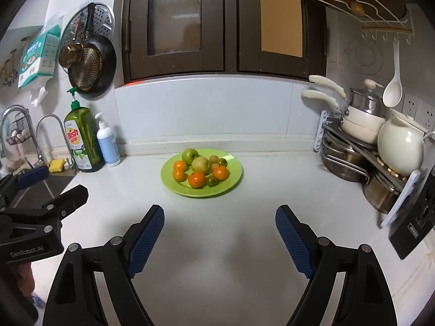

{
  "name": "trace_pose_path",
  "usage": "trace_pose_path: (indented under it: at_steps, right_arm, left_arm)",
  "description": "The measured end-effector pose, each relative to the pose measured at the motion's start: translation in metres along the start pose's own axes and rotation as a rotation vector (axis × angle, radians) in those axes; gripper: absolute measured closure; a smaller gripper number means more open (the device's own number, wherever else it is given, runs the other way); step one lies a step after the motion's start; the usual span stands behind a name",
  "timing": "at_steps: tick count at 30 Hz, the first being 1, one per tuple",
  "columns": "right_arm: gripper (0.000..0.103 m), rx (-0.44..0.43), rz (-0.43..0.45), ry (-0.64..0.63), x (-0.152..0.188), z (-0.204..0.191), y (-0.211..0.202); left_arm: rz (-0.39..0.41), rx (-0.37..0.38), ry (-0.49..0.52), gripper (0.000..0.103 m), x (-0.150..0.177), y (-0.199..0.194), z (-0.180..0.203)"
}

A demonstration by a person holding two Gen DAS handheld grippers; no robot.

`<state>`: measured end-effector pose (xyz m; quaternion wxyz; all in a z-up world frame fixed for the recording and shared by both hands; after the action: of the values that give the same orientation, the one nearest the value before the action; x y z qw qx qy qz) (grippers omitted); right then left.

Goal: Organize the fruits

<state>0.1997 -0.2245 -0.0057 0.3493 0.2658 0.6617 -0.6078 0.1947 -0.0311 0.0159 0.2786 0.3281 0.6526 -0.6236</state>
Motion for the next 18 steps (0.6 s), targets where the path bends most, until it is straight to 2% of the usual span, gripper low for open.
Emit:
trace_pose_path:
  at_steps: [18]
  right_arm:
    - [0.016, 0.005, 0.046, -0.016, 0.003, -0.009, -0.017]
  left_arm:
    - [0.035, -0.016, -0.023, 0.000, 0.004, -0.015, -0.006]
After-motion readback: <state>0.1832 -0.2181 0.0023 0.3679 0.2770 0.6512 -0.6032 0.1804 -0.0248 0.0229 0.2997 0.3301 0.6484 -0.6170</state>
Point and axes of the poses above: each gripper's, at about its wrist camera, not at the fingertips, and y roughly the way its jaws point, z to its right, x to its underside, the point moved 6 cm from there along y, roughly the way its jaws point, and after that the axes turned 9 degrees about -z, right-handed, at the moved point
